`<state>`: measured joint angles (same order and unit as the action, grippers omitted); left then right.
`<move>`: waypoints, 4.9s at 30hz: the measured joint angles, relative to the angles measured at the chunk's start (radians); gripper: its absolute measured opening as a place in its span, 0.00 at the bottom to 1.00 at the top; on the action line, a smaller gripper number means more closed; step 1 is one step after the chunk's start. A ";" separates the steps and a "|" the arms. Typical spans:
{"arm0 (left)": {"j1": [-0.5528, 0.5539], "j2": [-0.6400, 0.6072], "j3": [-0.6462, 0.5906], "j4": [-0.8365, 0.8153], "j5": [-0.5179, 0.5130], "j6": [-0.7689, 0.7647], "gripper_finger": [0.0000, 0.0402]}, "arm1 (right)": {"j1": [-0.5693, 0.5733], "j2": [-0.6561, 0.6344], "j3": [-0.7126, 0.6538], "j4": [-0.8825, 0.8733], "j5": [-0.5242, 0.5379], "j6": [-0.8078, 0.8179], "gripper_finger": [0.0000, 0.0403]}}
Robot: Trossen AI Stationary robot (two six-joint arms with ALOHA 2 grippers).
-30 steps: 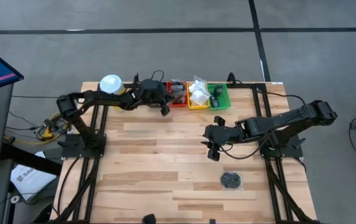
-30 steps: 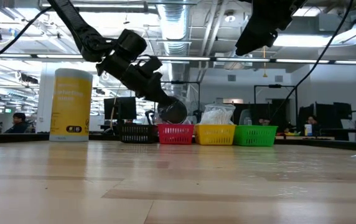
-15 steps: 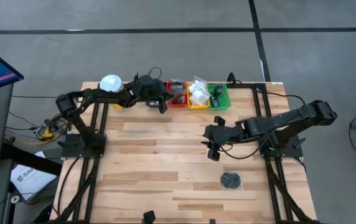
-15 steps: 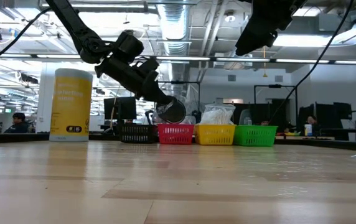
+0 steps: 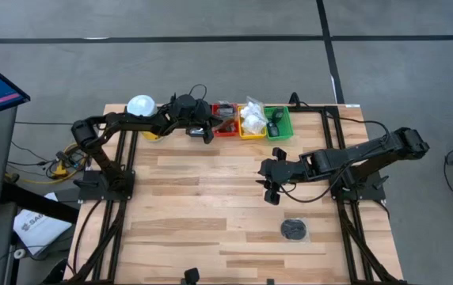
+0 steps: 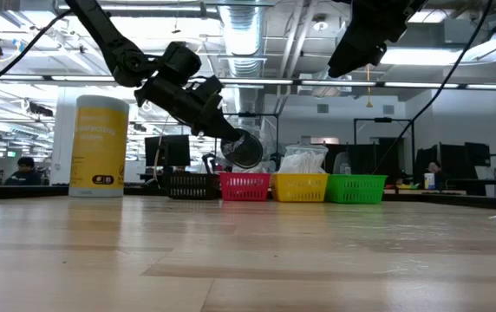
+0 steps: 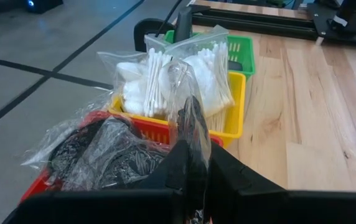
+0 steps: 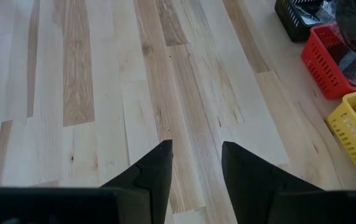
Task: Pick & Place Travel size toiletries
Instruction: Put the hairbrush into the red bin
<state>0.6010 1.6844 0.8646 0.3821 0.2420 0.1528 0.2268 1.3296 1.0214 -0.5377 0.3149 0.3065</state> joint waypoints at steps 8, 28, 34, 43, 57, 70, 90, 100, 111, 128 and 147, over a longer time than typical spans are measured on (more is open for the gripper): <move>0.001 0.090 0.008 0.026 0.018 -0.001 0.05 | 0.000 0.000 0.000 0.000 0.000 -0.003 0.32; 0.025 0.127 0.057 0.030 0.017 0.027 0.12 | 0.002 0.000 0.000 -0.003 0.000 -0.002 0.32; 0.043 0.127 0.057 0.030 -0.016 0.029 0.17 | 0.002 0.000 0.000 -0.003 0.000 0.000 0.32; 0.051 0.127 0.057 0.030 -0.017 0.025 0.34 | 0.002 0.000 0.000 -0.003 0.000 -0.003 0.32; 0.048 0.126 0.057 0.107 -0.138 -0.003 0.52 | 0.001 0.000 0.000 -0.003 0.000 -0.003 0.32; 0.017 0.126 0.057 0.042 -0.109 -0.002 0.44 | -0.001 0.000 -0.043 0.023 0.000 -0.002 0.32; -0.012 0.143 0.056 0.019 -0.146 0.050 0.38 | -0.001 0.000 -0.043 0.023 0.000 -0.003 0.32; -0.073 0.114 0.056 0.006 -0.017 -0.065 0.38 | -0.001 0.000 -0.043 0.023 0.000 -0.003 0.32; -0.342 0.114 0.056 0.008 0.010 -0.081 0.38 | 0.003 0.000 -0.043 -0.024 -0.071 0.057 0.32; -0.620 0.115 0.056 0.010 0.005 -0.162 0.38 | 0.257 0.039 -0.043 -0.239 -0.134 0.502 0.32; -0.747 0.116 0.056 0.023 -0.001 -0.218 0.38 | 0.362 0.359 -0.043 -0.203 -0.217 0.626 0.32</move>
<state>-0.1455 1.8000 0.9207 0.4049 0.2412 -0.0654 0.5884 1.6883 0.9783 -0.7403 0.0974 0.9330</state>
